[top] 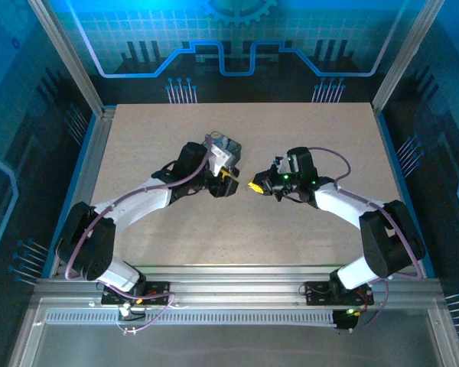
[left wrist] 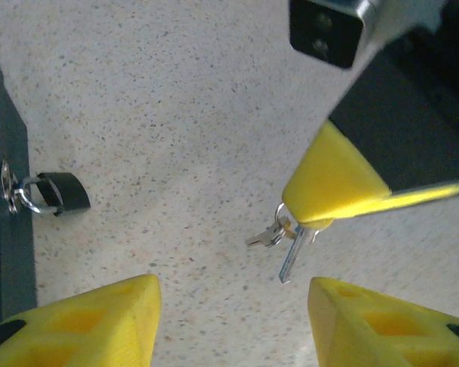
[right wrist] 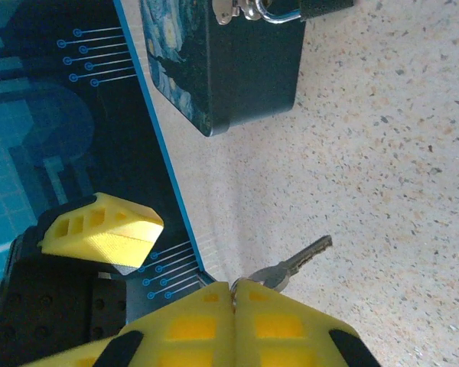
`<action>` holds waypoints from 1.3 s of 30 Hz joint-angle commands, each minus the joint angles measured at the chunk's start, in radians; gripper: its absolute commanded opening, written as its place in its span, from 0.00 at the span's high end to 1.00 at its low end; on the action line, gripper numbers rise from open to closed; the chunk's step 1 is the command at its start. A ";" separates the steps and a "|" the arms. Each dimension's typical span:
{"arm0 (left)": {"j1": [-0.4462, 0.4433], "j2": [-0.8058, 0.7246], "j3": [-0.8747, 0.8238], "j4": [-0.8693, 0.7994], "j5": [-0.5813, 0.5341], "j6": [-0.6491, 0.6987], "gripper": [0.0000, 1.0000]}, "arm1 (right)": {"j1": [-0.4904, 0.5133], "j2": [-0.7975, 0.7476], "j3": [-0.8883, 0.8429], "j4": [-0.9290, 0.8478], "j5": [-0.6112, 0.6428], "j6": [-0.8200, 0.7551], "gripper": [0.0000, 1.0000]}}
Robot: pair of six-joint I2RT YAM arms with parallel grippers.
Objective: Unlock a padlock with a key
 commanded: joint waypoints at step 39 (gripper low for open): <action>0.095 0.098 -0.009 0.121 0.331 -0.682 0.68 | 0.089 0.113 0.001 0.366 0.004 0.116 1.00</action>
